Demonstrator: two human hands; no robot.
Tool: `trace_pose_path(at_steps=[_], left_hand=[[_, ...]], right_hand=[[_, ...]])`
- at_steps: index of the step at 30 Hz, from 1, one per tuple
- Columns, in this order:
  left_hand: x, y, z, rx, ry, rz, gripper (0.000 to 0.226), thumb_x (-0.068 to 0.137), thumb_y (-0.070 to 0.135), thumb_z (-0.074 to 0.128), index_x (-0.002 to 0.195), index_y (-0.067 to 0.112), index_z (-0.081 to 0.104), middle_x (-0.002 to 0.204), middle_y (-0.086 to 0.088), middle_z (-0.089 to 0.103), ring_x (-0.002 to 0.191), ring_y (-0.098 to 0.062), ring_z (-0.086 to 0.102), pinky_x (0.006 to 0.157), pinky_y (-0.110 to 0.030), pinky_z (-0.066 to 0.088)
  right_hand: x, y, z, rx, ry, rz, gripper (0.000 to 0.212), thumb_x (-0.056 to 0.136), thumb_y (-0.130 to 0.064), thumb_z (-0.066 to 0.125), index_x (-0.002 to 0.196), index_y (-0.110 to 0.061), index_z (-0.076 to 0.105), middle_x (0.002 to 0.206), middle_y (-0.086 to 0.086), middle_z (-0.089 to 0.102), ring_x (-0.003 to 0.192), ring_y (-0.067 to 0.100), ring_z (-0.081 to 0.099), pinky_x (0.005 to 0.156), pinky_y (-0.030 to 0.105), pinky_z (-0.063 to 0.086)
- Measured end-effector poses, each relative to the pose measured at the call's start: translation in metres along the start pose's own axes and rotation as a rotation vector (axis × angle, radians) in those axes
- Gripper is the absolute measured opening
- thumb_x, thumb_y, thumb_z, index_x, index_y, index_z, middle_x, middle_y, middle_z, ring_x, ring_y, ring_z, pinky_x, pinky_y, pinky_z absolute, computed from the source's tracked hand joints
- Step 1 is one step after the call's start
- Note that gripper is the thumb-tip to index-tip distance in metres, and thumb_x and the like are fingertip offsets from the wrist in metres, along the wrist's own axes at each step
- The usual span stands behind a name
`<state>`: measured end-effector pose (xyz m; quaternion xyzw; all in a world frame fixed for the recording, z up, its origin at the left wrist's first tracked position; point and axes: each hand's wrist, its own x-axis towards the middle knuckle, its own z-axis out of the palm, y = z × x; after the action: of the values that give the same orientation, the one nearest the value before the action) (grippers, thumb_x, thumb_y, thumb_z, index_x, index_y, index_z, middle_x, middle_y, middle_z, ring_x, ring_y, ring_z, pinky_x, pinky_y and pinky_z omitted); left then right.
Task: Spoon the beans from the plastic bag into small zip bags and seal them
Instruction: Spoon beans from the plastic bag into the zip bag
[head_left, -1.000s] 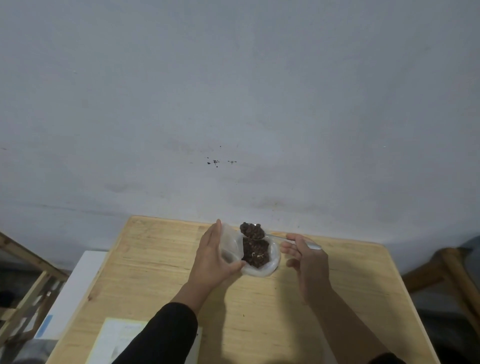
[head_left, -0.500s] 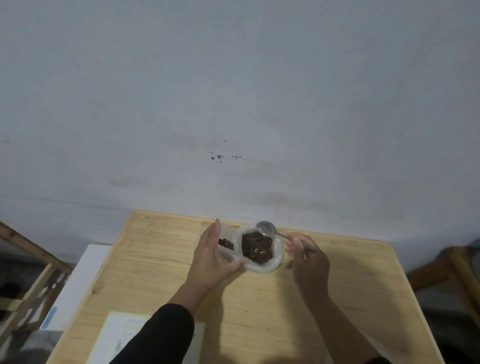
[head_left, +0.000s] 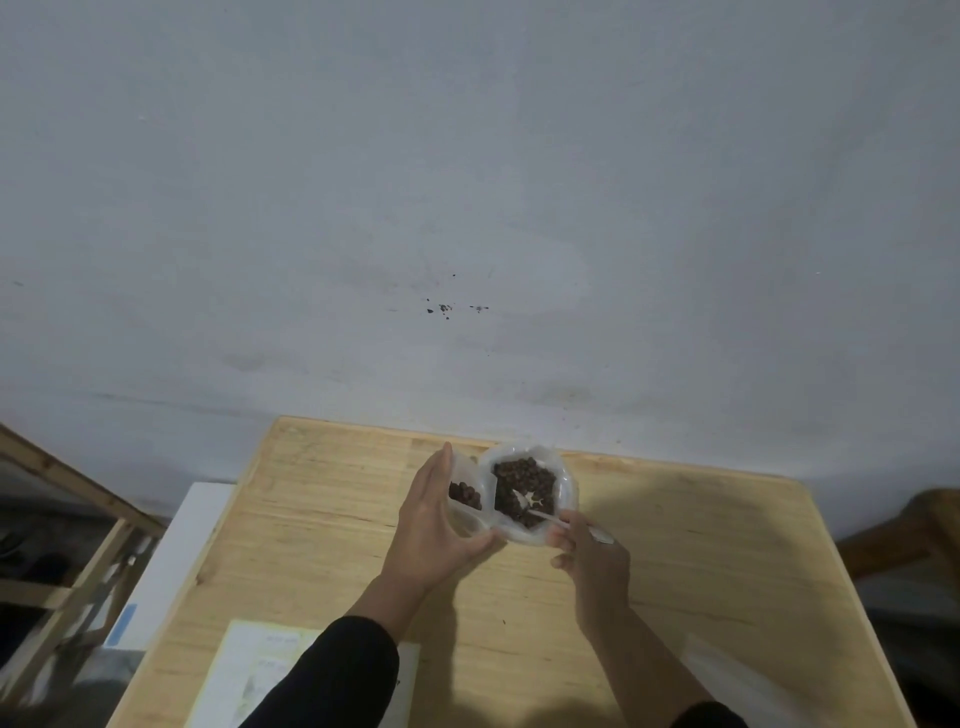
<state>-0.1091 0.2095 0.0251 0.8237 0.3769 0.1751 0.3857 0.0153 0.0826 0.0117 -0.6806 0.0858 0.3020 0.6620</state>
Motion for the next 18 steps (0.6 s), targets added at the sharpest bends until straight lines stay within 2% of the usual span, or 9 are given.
trace_pose_path(at_steps=[6, 10, 14, 18], left_hand=[[0.002, 0.0, -0.001, 0.001, -0.018, 0.0, 0.119, 0.06, 0.048, 0.082, 0.15, 0.023, 0.01, 0.153, 0.002, 0.023, 0.14, -0.012, 0.021, 0.115, -0.032, 0.025], [0.005, 0.002, -0.001, -0.014, -0.021, -0.004, 0.117, 0.061, 0.044, 0.083, 0.15, 0.023, 0.011, 0.153, 0.003, 0.022, 0.14, -0.01, 0.02, 0.113, -0.024, 0.019], [0.008, 0.006, -0.001, -0.028, -0.019, -0.009, 0.117, 0.061, 0.043, 0.084, 0.151, 0.021, 0.011, 0.153, 0.002, 0.022, 0.141, -0.011, 0.018, 0.113, -0.023, 0.017], [0.011, 0.007, -0.002, -0.039, -0.016, -0.011, 0.117, 0.061, 0.043, 0.084, 0.15, 0.021, 0.011, 0.153, 0.0, 0.023, 0.141, -0.011, 0.018, 0.113, -0.023, 0.018]], right_hand=[[0.004, -0.01, -0.004, 0.134, 0.035, 0.058, 0.011, 0.089, -0.006, 0.056, 0.085, -0.004, 0.066, 0.072, 0.011, 0.066, 0.055, 0.011, 0.062, 0.043, 0.02, 0.044], [0.001, -0.026, -0.009, 0.138, 0.04, 0.007, 0.014, 0.09, -0.005, 0.054, 0.085, -0.003, 0.066, 0.069, 0.009, 0.067, 0.05, 0.007, 0.064, 0.039, 0.017, 0.045], [-0.004, -0.045, -0.011, 0.102, 0.014, -0.058, 0.015, 0.09, -0.005, 0.052, 0.088, -0.005, 0.067, 0.073, 0.011, 0.067, 0.062, 0.015, 0.063, 0.045, 0.02, 0.046], [-0.015, -0.061, -0.008, 0.108, -0.042, -0.098, 0.014, 0.091, -0.01, 0.053, 0.089, -0.008, 0.066, 0.074, 0.012, 0.069, 0.065, 0.017, 0.064, 0.044, 0.02, 0.044]])
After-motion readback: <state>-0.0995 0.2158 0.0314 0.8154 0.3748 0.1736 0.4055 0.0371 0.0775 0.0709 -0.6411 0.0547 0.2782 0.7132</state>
